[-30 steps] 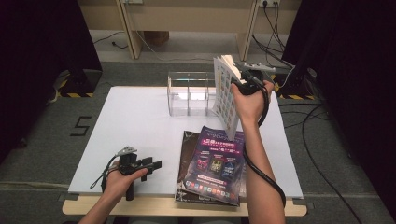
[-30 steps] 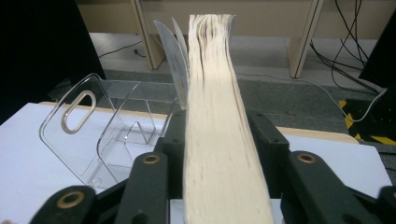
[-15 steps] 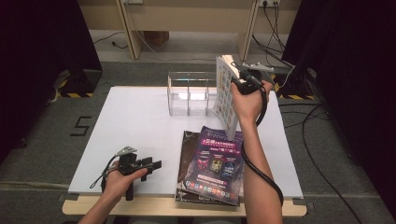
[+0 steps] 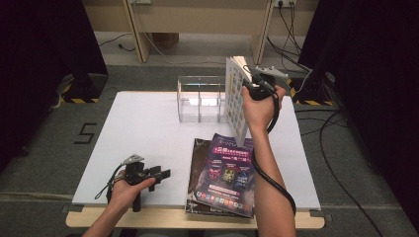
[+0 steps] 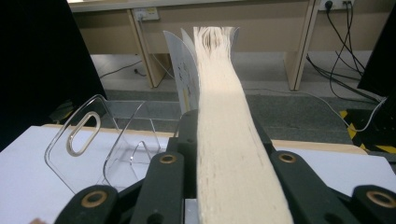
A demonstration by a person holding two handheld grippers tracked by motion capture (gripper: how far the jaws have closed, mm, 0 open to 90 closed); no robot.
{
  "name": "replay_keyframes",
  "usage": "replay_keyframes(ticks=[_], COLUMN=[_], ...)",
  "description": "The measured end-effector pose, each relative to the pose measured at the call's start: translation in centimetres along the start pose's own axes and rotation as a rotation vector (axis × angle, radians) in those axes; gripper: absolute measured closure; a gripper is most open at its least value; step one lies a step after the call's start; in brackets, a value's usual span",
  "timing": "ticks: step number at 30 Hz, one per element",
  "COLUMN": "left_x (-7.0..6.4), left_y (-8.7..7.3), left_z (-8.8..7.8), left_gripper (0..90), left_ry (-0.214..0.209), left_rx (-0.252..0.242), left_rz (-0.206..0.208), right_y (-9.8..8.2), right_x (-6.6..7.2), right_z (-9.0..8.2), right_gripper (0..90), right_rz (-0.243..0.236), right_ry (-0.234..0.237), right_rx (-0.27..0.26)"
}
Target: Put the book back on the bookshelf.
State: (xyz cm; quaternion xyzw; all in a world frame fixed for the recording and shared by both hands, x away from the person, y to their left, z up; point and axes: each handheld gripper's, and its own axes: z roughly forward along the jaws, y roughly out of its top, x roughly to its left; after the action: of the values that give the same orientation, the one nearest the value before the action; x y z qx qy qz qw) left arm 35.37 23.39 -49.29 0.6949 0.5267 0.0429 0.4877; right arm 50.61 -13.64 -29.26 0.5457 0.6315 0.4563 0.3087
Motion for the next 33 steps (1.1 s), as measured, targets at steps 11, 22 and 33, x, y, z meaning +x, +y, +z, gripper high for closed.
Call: replay_keyframes(ticks=[11, 22, 33], left_x=[0.2, 0.3, 0.4], left_y=[0.1, 0.1, 0.0], left_z=[-0.1, -0.2, -0.1], left_gripper=[42.0, 42.0, 42.0], left_ry=[0.001, 0.003, 0.006], left_rx=[-0.004, -0.005, -0.004], left_rz=[-0.002, -0.005, -0.009], right_y=[0.5, 0.8, 1.1], right_x=[0.6, 0.6, 0.7], right_z=[0.7, 1.8, 3.3], right_gripper=[74.6, 74.6, 74.6], right_rz=[-0.011, -0.009, -0.004], right_ry=[-0.014, -0.027, -0.042], right_rx=[-0.048, -0.069, -0.091])
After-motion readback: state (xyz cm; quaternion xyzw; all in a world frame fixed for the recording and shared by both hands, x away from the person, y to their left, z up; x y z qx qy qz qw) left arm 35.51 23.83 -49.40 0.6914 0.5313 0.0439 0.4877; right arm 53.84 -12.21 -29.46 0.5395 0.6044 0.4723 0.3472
